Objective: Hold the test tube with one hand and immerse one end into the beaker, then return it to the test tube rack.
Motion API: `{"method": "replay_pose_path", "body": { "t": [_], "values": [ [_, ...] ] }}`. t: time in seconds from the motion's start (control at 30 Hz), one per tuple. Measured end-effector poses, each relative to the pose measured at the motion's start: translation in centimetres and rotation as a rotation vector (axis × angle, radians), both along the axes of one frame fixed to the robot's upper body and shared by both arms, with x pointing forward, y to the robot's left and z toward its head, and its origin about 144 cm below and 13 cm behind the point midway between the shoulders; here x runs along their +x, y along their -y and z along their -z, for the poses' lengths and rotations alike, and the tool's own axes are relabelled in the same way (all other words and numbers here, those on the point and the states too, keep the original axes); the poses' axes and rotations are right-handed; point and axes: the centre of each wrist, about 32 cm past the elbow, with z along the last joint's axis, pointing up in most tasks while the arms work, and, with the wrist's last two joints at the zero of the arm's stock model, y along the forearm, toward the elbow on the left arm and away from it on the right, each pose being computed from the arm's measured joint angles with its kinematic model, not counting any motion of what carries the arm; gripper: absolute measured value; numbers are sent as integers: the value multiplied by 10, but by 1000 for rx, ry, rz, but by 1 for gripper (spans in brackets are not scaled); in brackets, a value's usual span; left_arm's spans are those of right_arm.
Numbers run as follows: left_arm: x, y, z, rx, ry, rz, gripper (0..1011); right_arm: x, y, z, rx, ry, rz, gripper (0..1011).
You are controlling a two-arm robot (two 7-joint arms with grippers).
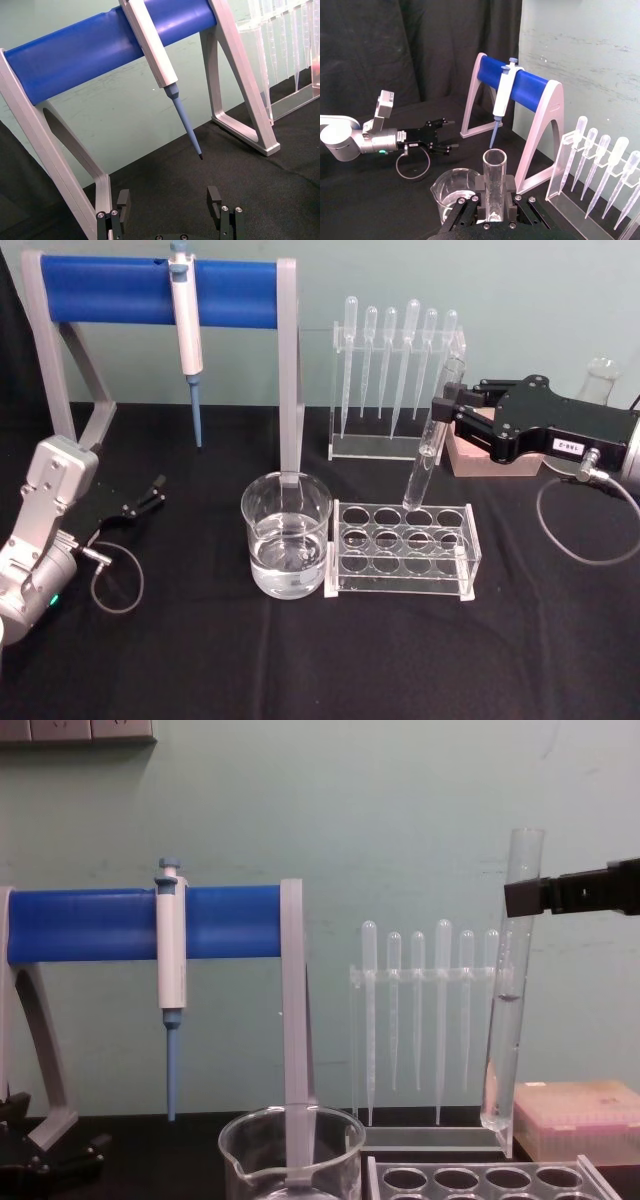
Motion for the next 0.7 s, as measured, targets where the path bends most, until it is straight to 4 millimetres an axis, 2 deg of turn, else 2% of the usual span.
{"method": "replay_pose_path", "body": {
  "t": [0.7],
  "values": [
    [0, 0, 0, 0, 0, 0, 1000, 0, 0, 0, 0, 0, 0, 221]
  ]
}}
